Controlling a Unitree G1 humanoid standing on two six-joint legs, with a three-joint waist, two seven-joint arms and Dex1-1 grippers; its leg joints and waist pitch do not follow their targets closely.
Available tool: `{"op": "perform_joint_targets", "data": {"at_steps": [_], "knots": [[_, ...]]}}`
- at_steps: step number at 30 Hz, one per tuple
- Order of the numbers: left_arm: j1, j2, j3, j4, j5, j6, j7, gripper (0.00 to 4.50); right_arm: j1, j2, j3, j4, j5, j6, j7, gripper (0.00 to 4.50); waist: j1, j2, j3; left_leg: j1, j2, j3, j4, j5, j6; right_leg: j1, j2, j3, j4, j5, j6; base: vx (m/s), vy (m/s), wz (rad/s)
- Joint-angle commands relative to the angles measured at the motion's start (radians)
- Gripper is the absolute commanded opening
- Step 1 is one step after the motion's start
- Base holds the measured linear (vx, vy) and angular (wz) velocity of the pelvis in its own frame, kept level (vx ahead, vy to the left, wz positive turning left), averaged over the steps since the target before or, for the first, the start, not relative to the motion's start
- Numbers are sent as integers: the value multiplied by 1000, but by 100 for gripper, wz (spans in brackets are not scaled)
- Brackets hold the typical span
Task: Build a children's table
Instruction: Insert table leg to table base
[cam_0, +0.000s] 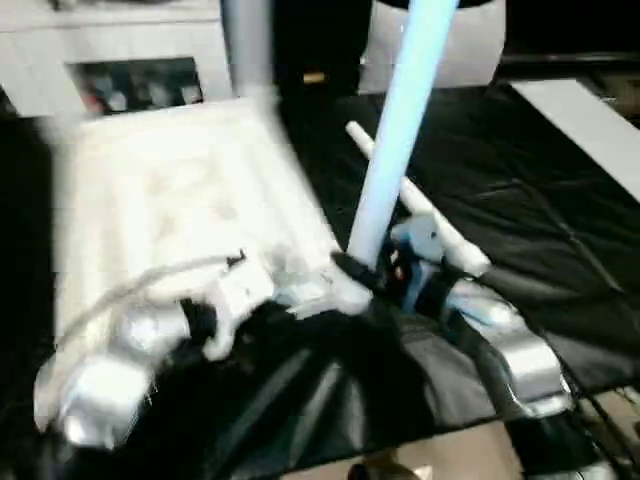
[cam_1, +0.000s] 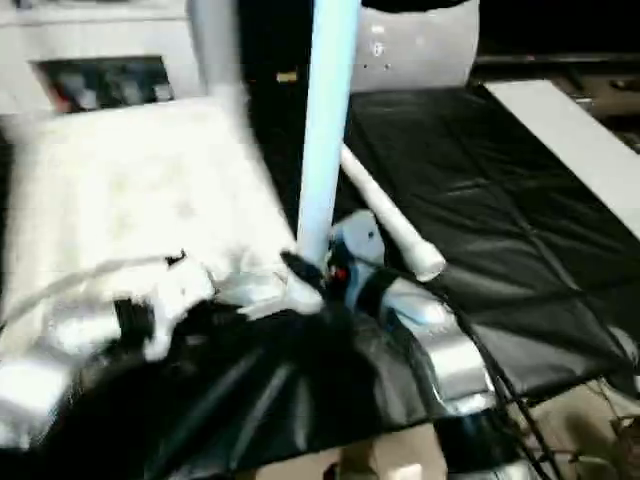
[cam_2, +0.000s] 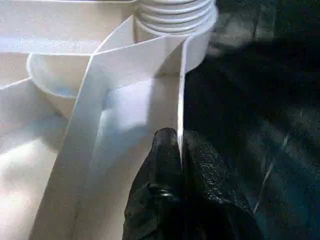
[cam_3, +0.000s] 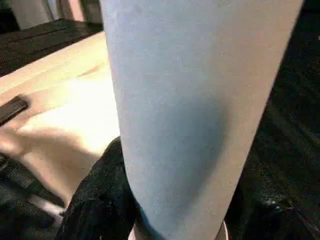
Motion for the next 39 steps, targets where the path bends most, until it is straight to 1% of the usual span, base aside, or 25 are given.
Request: {"op": "perform_joint_targets", "data": {"at_steps": [1,3,5,8,9,10,11,12,13,14,17,18,20,21,22,23,24,27,28,29,31,34,35,38,39], "knots": [[12,-24,-39,-102,-25,38,12,0,27,8,24,136,-34,59,-42,191,10,9,-41,5,73,-32,-72,-223,25,25,-90,59,-82,-170,-216,0,0,0],[20,-34,-55,-140,-24,73,38,0,10,23,15,163,-29,61,-54,191,12,8,-42,5,73,-31,-71,-214,27,26,-88,57,-80,-154,-219,0,0,0],[20,-36,-64,-152,-14,91,52,0,-1,35,8,180,-23,67,-60,191,13,8,-40,7,72,-30,-72,-228,23,24,-85,56,-83,-177,-214,0,0,0],[14,-28,-67,-150,1,107,58,0,-3,34,16,184,-26,72,-52,191,13,10,-40,10,71,-32,-73,-277,0,22,-85,57,-90,-270,-187,0,0,0],[5,-18,-68,-139,13,116,60,0,-2,29,26,182,-30,79,-40,191,14,10,-41,11,71,-32,-73,-280,-2,21,-84,57,-90,-275,-181,0,0,0],[-2,-10,-68,-131,25,125,64,0,-1,26,33,181,-31,86,-29,191,15,14,-42,13,71,-33,-73,-283,-5,20,-84,58,-90,-275,-179,0,0,0],[-2,-10,-68,-131,25,125,64,0,-1,26,33,181,-31,86,-29,191,16,12,-43,16,72,-32,-73,-281,-8,19,-83,58,-89,-263,-176,0,0,0],[-13,3,-72,-119,44,139,72,0,0,23,40,182,-32,91,-19,191,18,16,-45,13,71,-33,-71,-266,-9,22,-83,59,-86,-232,-180,0,0,0],[-22,10,-74,-108,55,153,90,0,1,21,44,185,-33,96,-13,191,18,12,-48,16,71,-31,-70,-258,-8,22,-80,58,-84,-205,-183,0,0,0],[-27,15,-75,-103,60,163,103,0,1,19,45,187,-34,98,-11,191,19,13,-48,16,70,-30,-70,-256,-8,22,-80,58,-82,-197,-187,0,0,0],[-37,19,-77,-95,61,182,114,0,1,19,44,195,-41,99,-17,191,20,12,-48,16,68,-29,-68,-267,-9,23,-83,58,-85,-224,-192,0,0,0],[-48,13,-70,-82,56,180,116,0,-1,19,40,201,-42,98,-19,191,19,9,-47,15,68,-28,-67,-265,-8,23,-82,59,-86,-226,-190,0,0,0],[-70,10,-63,-62,43,174,106,0,-5,19,36,209,-39,90,-16,191,21,16,-47,17,67,-29,-67,-271,-10,21,-82,58,-87,-244,-188,0,0,0],[-72,9,-62,-59,36,174,100,0,-6,18,36,211,-41,84,-14,191,21,13,-47,17,67,-29,-67,-282,-12,21,-82,58,-89,-261,-184,0,0,0],[-77,5,-60,-54,28,170,96,0,-9,18,35,216,-42,76,-14,226,22,16,-48,17,68,-31,-68,-286,-16,21,-82,57,-89,-269,-182,0,0,0],[-79,4,-60,-52,26,169,96,0,-10,17,34,218,-42,73,-13,226,22,16,-48,19,68,-31,-68,-291,-18,20,-82,57,-89,-271,-181,0,0,0],[-79,4,-60,-52,26,169,96,0,-10,17,34,218,-42,73,-13,247,22,15,-48,19,67,-31,-68,-295,-18,19,-81,57,-90,-273,-181,0,0,0],[-94,14,-69,-21,32,129,95,0,-17,17,30,231,-49,56,-20,269,26,17,-55,21,67,-29,-63,-273,-18,20,-80,57,-86,-224,-193,0,0,0],[-96,18,-72,-16,35,125,95,0,-18,17,30,232,-50,55,-20,278,28,16,-56,17,68,-30,-64,-253,-13,25,-79,56,-80,-186,-196,0,0,0],[-98,19,-76,-12,35,123,95,0,-19,17,28,234,-50,51,-22,290,29,20,-58,18,68,-30,-63,-249,-10,25,-80,56,-78,-170,-201,0,0,0],[-99,19,-77,-10,35,122,95,0,-19,17,27,235,-51,49,-23,296,30,19,-59,18,68,-28,-61,-239,-9,27,-80,55,-77,-150,-209,0,0,0],[-102,19,-79,-1,26,112,90,0,-10,15,17,222,-41,49,-24,334,35,19,-61,17,68,-27,-59,-215,-3,30,-80,55,-74,-118,-214,0,0,0],[-104,20,-78,7,21,108,87,0,-6,11,13,215,-37,49,-20,338,37,30,-64,20,68,-27,-57,-211,-6,30,-79,54,-74,-93,-220,0,0,0],[-111,32,-80,27,16,83,74,0,10,-3,4,203,-33,38,-8,370,42,24,-67,16,66,-27,-54,-186,2,36,-78,52,-66,-43,-225,0,0,0],[-114,37,-81,36,12,72,64,0,19,-11,-1,196,-35,29,-7,377,44,26,-67,14,64,-26,-52,-177,9,36,-80,52,-66,-39,-227,0,0,0]]}}
